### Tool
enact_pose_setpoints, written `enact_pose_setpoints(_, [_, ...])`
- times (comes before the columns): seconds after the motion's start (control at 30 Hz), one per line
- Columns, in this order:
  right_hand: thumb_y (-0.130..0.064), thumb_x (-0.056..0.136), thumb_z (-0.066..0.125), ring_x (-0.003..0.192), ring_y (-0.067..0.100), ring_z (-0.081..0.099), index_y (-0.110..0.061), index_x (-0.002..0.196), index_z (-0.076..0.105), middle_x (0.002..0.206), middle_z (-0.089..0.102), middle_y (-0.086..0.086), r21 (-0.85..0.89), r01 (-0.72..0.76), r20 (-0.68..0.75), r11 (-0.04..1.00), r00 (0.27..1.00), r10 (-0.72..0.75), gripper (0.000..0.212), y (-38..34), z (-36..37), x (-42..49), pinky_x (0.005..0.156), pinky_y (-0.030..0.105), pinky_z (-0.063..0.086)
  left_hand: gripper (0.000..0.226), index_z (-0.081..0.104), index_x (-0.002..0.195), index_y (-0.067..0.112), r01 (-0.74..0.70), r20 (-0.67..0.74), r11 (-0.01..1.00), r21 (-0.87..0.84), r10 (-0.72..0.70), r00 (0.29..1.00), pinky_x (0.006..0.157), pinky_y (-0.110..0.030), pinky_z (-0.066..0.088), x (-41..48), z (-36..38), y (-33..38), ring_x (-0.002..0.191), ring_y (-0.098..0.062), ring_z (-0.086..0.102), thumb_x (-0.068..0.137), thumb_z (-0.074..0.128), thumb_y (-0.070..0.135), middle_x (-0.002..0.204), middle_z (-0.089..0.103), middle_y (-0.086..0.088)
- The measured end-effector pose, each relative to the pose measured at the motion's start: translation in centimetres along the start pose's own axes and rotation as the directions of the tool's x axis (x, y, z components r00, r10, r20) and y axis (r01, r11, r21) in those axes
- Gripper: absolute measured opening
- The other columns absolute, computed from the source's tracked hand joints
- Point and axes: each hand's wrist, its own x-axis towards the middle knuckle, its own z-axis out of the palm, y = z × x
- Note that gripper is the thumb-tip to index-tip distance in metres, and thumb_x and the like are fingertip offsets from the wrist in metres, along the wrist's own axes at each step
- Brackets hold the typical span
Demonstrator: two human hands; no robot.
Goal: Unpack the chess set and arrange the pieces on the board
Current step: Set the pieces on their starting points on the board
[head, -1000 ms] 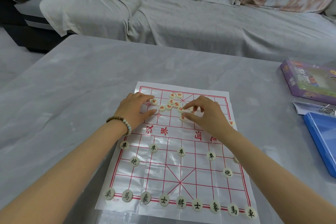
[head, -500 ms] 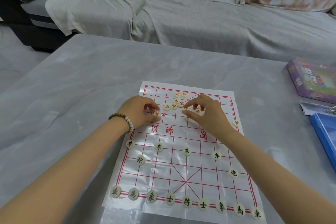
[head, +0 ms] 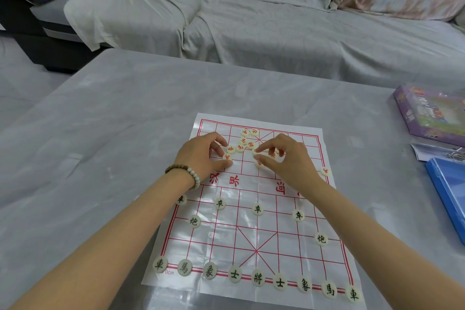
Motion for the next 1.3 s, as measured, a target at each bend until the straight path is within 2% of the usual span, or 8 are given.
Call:
enact_pose_setpoints(0.17, [-0.039, 0.080, 0.067, 0.073, 0.003, 0.044, -0.026, 0.098, 0.070, 0.094, 0.059, -0.009, -0.010, 0.008, -0.008, 1.000, 1.000, -0.008, 0.022, -0.1, -0.3, 0.9, 0.074, 0.025, 0.040, 0.040, 0.056, 0.102, 0.029, -0.005, 0.003, 1.000, -0.001, 0.005, 1.000, 0.076, -0.025, 0.047, 0.0, 0.0, -0.2, 0.083, -0.008, 0.052, 0.069, 0.077, 0.038, 0.087, 0.061, 0.012])
enact_pose_setpoints(0.3, [-0.036, 0.082, 0.066, 0.073, 0.003, 0.043, -0.027, 0.105, 0.069, 0.093, 0.054, -0.010, -0.057, 0.025, 0.005, 0.998, 1.000, -0.025, 0.024, -0.3, -0.6, 4.1, 0.084, 0.033, 0.044, 0.044, 0.056, 0.107, 0.029, -0.013, 0.006, 1.000, 0.013, 0.013, 1.000, 0.078, -0.026, 0.047, 0.2, -0.8, -0.7, 0.087, -0.010, 0.051, 0.069, 0.076, 0.041, 0.093, 0.061, 0.012])
enact_pose_setpoints(0.4, [-0.035, 0.083, 0.065, 0.087, 0.009, 0.044, -0.028, 0.109, 0.069, 0.105, 0.060, -0.003, -0.135, -0.002, 0.108, 0.991, 0.994, 0.016, 0.027, -0.4, -0.4, 7.1, 0.092, 0.040, 0.044, 0.045, 0.057, 0.111, 0.027, -0.022, -0.025, 0.998, 0.058, 0.023, 0.999, 0.081, -0.022, 0.043, 0.2, -1.6, -1.2, 0.092, -0.009, 0.048, 0.071, 0.072, 0.043, 0.104, 0.060, 0.009])
enact_pose_setpoints(0.5, [-0.037, 0.083, 0.064, 0.091, 0.011, 0.045, -0.028, 0.112, 0.067, 0.112, 0.061, 0.000, -0.196, 0.010, 0.230, 0.980, 0.973, 0.036, 0.031, -0.3, -0.2, 8.9, 0.091, 0.038, 0.044, 0.048, 0.056, 0.119, 0.025, -0.032, -0.077, 0.986, 0.166, 0.045, 0.996, 0.095, -0.028, 0.038, 0.2, -2.2, -2.3, 0.110, -0.013, 0.046, 0.077, 0.066, 0.045, 0.123, 0.056, 0.005])
enact_pose_setpoints(0.63, [-0.041, 0.080, 0.067, 0.094, 0.013, 0.045, -0.030, 0.108, 0.069, 0.108, 0.059, -0.002, -0.235, 0.019, 0.318, 0.972, 0.946, 0.059, 0.030, -0.3, -0.1, 9.9, 0.094, 0.041, 0.041, 0.053, 0.047, 0.132, 0.025, -0.046, -0.010, 0.974, 0.223, 0.049, 0.999, 0.107, -0.036, 0.029, 0.4, -3.1, -4.6, 0.130, -0.018, 0.035, 0.084, 0.054, 0.048, 0.140, 0.044, 0.004])
enact_pose_setpoints(0.8, [-0.045, 0.077, 0.069, 0.095, 0.012, 0.049, -0.027, 0.098, 0.072, 0.105, 0.061, -0.004, -0.210, 0.018, 0.259, 0.978, 0.965, 0.038, 0.028, -1.8, 1.5, 10.5, 0.091, 0.035, 0.036, 0.052, 0.026, 0.143, 0.032, -0.111, 0.095, 0.938, 0.329, 0.084, 0.992, 0.114, -0.036, 0.011, 0.5, -3.5, -7.2, 0.141, -0.017, 0.013, 0.094, 0.034, 0.049, 0.152, 0.021, 0.010])
enact_pose_setpoints(0.93, [-0.049, 0.075, 0.070, 0.093, 0.010, 0.048, -0.028, 0.092, 0.072, 0.100, 0.059, -0.006, -0.195, 0.087, 0.241, 0.977, 0.970, -0.039, 0.027, -4.6, 4.3, 9.6, 0.084, 0.029, 0.025, 0.066, 0.021, 0.143, 0.034, -0.157, 0.076, 0.909, 0.387, 0.138, 0.987, 0.113, -0.033, 0.007, 0.3, -3.1, -7.8, 0.141, -0.017, 0.013, 0.084, 0.010, 0.060, 0.153, 0.019, 0.009])
enact_pose_setpoints(1.3, [-0.052, 0.077, 0.066, 0.092, 0.010, 0.049, -0.030, 0.091, 0.070, 0.091, 0.057, -0.008, -0.177, 0.207, 0.143, 0.962, 0.973, -0.183, 0.026, -7.7, 7.4, 5.5, 0.087, 0.029, 0.028, 0.055, 0.033, 0.140, 0.032, -0.151, 0.011, 0.944, 0.292, 0.155, 0.988, 0.113, -0.029, 0.006, 0.4, -3.1, -8.1, 0.139, -0.013, 0.017, 0.088, 0.014, 0.039, 0.150, 0.027, 0.011])
